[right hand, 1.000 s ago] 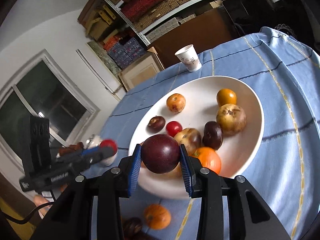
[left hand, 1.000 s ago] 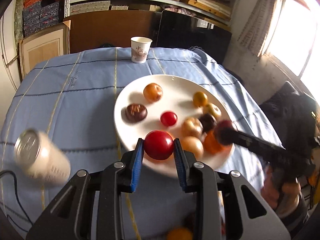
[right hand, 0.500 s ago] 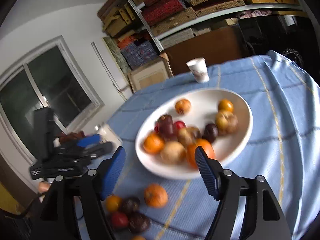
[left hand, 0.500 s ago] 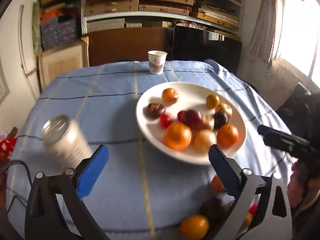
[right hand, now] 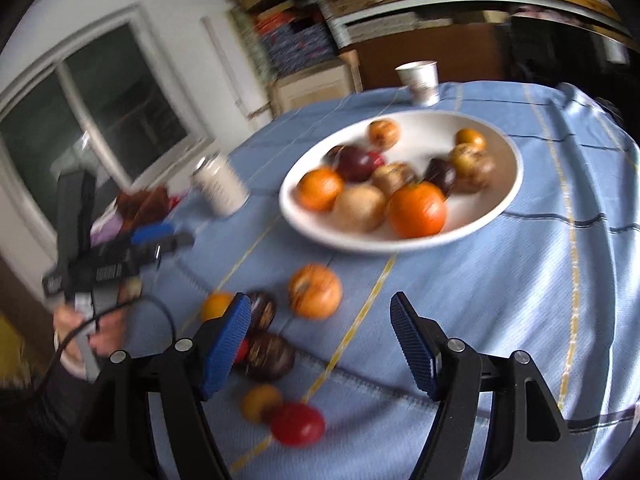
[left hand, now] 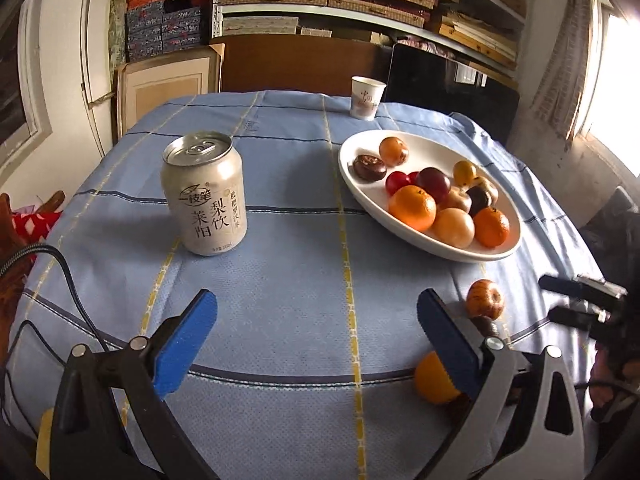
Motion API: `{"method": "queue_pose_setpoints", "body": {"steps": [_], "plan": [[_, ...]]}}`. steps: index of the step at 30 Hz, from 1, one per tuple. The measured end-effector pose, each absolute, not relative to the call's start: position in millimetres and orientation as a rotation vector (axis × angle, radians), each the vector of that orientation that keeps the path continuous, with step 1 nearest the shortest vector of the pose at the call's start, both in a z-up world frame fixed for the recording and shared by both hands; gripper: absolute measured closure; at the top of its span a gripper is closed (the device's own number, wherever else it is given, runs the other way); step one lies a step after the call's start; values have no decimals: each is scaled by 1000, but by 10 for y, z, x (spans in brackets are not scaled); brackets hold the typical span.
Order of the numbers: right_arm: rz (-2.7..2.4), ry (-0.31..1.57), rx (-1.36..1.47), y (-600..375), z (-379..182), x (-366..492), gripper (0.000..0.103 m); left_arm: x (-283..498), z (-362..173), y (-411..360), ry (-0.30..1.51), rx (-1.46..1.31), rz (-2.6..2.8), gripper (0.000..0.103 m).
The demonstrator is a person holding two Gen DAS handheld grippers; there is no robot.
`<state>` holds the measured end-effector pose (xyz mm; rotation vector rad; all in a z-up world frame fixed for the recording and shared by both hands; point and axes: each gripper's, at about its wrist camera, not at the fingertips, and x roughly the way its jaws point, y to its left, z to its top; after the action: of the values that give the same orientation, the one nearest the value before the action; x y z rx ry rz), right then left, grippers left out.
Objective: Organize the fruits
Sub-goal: 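Move both open tools back toward the remaining fruit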
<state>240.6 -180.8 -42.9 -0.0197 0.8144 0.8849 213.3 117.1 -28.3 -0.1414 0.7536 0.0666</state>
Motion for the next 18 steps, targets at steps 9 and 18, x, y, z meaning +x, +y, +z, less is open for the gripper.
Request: {"method": "queue_pose_setpoints", "body": {"steps": [9, 18], "plan": [[1047, 794, -248, -1939, -495, 2080, 31, 2101, -311, 1116, 770, -132, 46, 4], [1084, 800, -343, -1870, -568, 1907, 57, 2098, -368, 1098, 784, -107, 67, 4]]}}
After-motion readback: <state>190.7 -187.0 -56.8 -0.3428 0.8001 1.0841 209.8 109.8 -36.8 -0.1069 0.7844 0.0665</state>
